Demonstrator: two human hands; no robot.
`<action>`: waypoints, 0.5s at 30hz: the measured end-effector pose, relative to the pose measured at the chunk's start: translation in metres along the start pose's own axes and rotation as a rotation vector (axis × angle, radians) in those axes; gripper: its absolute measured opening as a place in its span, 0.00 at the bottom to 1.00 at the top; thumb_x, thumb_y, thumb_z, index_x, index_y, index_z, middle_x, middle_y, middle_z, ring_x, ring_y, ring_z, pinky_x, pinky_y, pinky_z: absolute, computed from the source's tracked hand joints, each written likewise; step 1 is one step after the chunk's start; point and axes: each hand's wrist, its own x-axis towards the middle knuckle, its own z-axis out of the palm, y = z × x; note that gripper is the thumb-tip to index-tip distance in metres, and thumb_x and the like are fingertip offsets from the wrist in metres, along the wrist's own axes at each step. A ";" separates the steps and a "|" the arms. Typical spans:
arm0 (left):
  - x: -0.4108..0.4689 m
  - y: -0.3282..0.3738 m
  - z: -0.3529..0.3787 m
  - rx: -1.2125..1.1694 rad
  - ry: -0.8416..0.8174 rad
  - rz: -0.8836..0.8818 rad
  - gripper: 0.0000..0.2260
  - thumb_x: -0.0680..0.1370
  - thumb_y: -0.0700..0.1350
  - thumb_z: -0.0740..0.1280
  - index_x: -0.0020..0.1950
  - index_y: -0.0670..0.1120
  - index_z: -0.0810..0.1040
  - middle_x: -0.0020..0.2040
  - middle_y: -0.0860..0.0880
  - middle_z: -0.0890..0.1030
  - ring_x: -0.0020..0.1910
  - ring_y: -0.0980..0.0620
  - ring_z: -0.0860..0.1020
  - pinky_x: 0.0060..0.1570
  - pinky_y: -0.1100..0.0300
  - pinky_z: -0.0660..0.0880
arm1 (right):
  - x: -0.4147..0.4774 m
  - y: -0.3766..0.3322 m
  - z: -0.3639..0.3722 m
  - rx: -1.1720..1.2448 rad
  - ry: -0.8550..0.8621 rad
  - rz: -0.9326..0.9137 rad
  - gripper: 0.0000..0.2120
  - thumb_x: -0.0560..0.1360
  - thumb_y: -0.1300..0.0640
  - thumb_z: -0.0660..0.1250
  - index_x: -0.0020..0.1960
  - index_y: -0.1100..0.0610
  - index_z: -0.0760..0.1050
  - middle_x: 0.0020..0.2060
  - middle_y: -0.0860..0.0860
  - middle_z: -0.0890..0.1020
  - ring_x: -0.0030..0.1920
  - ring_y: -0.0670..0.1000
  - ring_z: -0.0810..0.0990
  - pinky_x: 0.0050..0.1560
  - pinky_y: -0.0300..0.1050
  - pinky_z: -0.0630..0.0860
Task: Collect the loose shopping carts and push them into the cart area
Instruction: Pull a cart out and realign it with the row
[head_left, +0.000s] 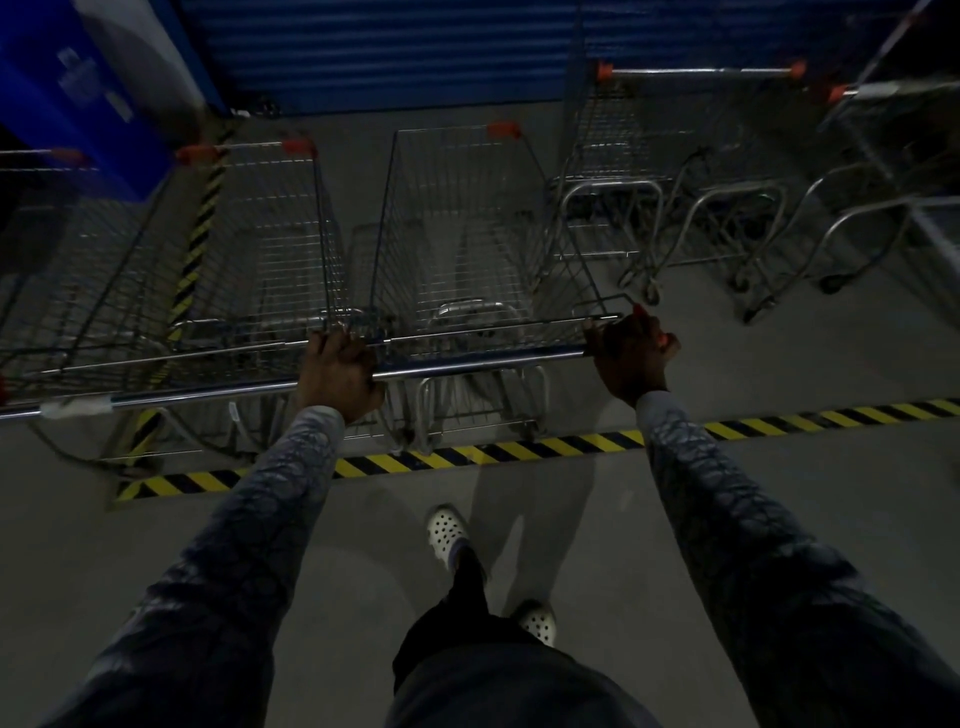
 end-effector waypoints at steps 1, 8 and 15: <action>0.000 0.000 0.000 0.004 0.000 0.001 0.19 0.64 0.54 0.65 0.43 0.40 0.84 0.44 0.42 0.82 0.51 0.37 0.77 0.54 0.44 0.68 | 0.000 0.000 0.001 -0.003 0.000 0.001 0.35 0.80 0.30 0.44 0.52 0.53 0.81 0.64 0.56 0.77 0.75 0.57 0.61 0.71 0.64 0.56; -0.002 0.002 0.002 -0.003 0.045 -0.010 0.21 0.65 0.54 0.63 0.44 0.39 0.85 0.46 0.42 0.83 0.50 0.37 0.78 0.56 0.43 0.69 | -0.005 -0.005 0.004 0.035 0.081 0.048 0.24 0.82 0.36 0.55 0.42 0.52 0.79 0.62 0.53 0.78 0.76 0.55 0.61 0.69 0.64 0.55; -0.002 0.003 0.007 -0.013 0.101 -0.012 0.20 0.65 0.53 0.67 0.46 0.40 0.85 0.48 0.42 0.83 0.52 0.36 0.77 0.55 0.43 0.68 | -0.007 -0.004 0.005 0.035 0.108 0.024 0.24 0.82 0.37 0.56 0.42 0.52 0.80 0.62 0.54 0.77 0.74 0.56 0.63 0.69 0.63 0.56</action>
